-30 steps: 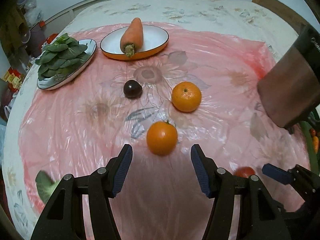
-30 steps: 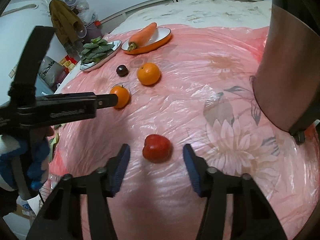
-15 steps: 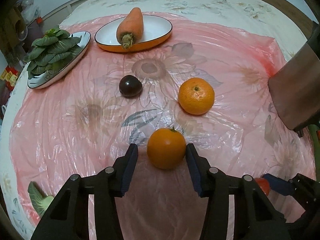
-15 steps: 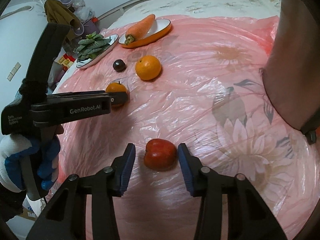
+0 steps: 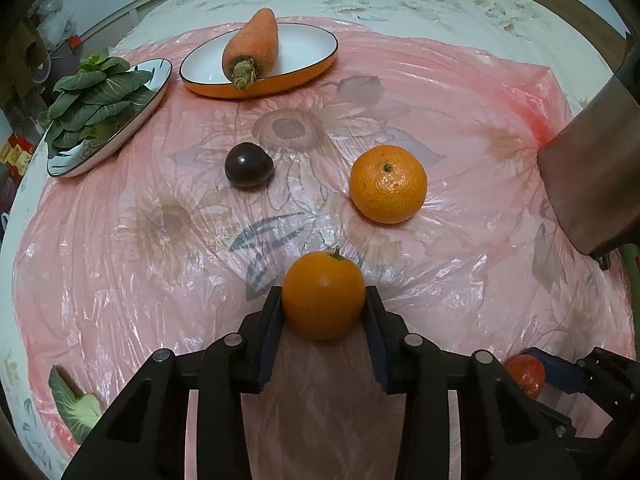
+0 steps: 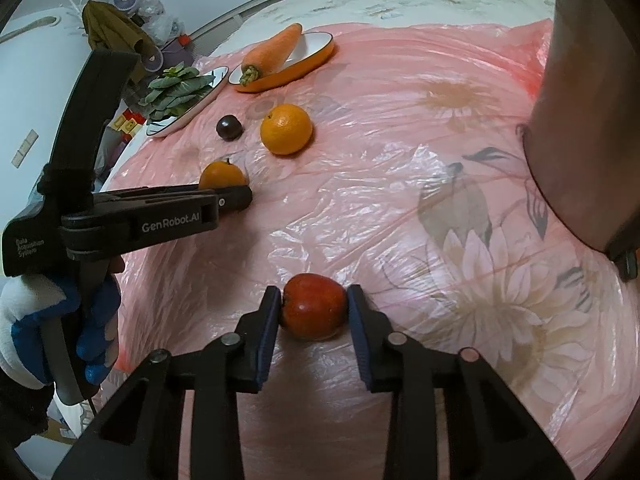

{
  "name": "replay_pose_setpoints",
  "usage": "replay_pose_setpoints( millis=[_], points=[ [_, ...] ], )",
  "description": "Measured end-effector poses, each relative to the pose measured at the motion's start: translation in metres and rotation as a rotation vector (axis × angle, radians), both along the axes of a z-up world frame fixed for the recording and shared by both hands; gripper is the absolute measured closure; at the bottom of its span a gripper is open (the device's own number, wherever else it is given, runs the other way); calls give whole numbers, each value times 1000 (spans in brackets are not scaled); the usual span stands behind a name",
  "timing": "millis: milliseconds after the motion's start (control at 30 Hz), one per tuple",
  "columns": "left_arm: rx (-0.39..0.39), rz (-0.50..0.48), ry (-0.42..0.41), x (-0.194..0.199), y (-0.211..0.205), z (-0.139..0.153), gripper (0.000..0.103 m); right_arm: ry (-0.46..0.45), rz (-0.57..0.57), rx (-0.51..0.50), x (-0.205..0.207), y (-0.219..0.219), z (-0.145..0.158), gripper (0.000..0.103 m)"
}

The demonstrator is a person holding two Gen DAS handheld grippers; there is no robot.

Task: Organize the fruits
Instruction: 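Carry the apple and orange over the green tray with both tools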

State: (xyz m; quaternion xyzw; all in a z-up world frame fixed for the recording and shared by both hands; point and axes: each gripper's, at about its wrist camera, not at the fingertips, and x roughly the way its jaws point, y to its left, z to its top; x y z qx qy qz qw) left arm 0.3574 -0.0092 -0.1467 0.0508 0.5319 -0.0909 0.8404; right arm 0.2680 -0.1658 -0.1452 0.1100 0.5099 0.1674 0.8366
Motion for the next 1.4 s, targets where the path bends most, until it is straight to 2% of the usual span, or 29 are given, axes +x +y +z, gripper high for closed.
replay_pose_setpoints(
  millis=[333, 733, 1067, 1400],
  points=[
    [-10, 12, -50, -13, 4, 22, 69, -33, 10, 31, -9, -7, 13, 47],
    [-13, 19, -67, -47, 3, 43, 69, -45, 24, 37, -35, -22, 25, 47],
    [-18, -72, -48, -92, -46, 51, 69, -9, -26, 10, -66, -66, 24, 47],
    [-18, -242, -10, -136, -124, 47, 69, 15, -113, -36, -96, -131, 28, 47]
  ],
)
